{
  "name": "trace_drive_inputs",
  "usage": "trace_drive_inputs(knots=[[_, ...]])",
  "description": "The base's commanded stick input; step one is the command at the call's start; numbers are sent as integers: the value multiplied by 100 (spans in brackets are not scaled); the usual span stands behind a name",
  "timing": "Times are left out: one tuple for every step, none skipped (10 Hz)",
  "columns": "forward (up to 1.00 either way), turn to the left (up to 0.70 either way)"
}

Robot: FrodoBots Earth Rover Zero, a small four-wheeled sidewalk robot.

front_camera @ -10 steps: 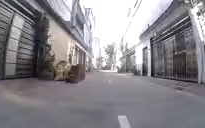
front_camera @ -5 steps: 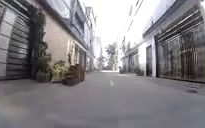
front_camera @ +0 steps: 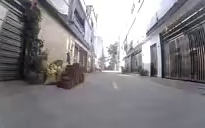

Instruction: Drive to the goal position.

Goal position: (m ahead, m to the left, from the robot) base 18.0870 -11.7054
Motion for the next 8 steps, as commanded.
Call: trace_drive_inputs(knots=[[100,0],[100,0],[100,0],[100,0],[100,0],[100,0],[100,0],[100,0]])
